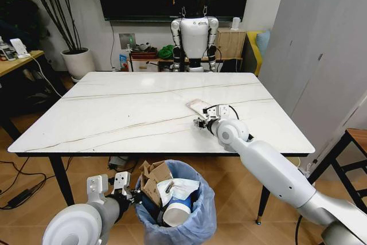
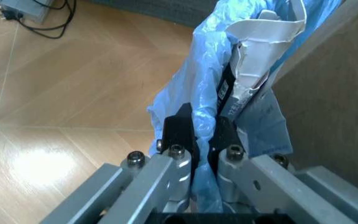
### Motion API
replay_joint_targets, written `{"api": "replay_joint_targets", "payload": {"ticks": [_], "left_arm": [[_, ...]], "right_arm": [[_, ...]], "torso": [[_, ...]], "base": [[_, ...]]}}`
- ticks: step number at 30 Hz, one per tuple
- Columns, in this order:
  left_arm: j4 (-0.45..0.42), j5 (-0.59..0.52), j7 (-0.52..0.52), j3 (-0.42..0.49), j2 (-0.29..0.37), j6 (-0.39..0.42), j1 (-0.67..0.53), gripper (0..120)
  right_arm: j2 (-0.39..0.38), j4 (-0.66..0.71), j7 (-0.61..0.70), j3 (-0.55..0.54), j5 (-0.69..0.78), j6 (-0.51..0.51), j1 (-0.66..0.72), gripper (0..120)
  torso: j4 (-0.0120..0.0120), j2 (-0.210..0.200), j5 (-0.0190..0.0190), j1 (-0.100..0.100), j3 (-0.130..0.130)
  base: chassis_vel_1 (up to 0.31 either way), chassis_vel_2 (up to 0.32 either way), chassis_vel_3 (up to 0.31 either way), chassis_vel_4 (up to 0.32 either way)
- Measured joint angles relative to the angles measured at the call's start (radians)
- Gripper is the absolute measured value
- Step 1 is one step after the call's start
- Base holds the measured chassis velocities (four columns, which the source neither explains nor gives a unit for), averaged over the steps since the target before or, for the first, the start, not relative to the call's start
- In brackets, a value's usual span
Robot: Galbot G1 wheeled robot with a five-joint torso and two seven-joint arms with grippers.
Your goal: Pick up the trash bin and place the trash from the table into it.
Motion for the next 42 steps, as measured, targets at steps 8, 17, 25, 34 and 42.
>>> {"api": "replay_joint_targets", "payload": {"ticks": [8, 17, 25, 34, 42], "left_arm": [[0.0, 0.0, 0.001, -0.002, 0.001, 0.0, -0.002, 0], [0.0, 0.0, 0.001, -0.006, 0.004, 0.0, -0.002, 0], [0.0, -0.001, 0.001, -0.004, 0.003, 0.0, -0.007, 0], [0.005, -0.001, 0.002, -0.002, -0.001, 0.0, -0.009, 0], [0.014, 0.0, 0.004, -0.006, -0.01, 0.0, -0.009, 0]], "right_arm": [[-0.001, 0.004, -0.001, -0.006, -0.014, 0.003, 0.0, 38], [0.0, 0.02, -0.001, -0.014, -0.015, 0.007, 0.002, 0], [-0.03, 0.109, 0.004, -0.003, -0.008, 0.012, 0.014, 0], [-0.139, 0.367, 0.007, 0.028, 0.085, 0.004, -0.037, 0], [-0.24, 0.601, -0.011, 0.052, 0.161, -0.003, -0.134, 0]], "torso": [[0.0001, 0.0, 0.0, 0.0, 0.0], [0.0001, 0.0, 0.0, 0.0, 0.0], [0.0002, 0.0, 0.0, 0.0, 0.0], [0.0001, 0.0, 0.0001, 0.0, 0.0], [-0.0002, 0.0, 0.0001, 0.0, 0.0]], "base": [[0.0, 0.0, 0.0, 0.0], [0.0, 0.0, 0.0, 0.0], [0.0, 0.0, 0.0, 0.0], [0.0, 0.0, 0.0, 0.0], [0.0, 0.0, 0.0, 0.0]]}}
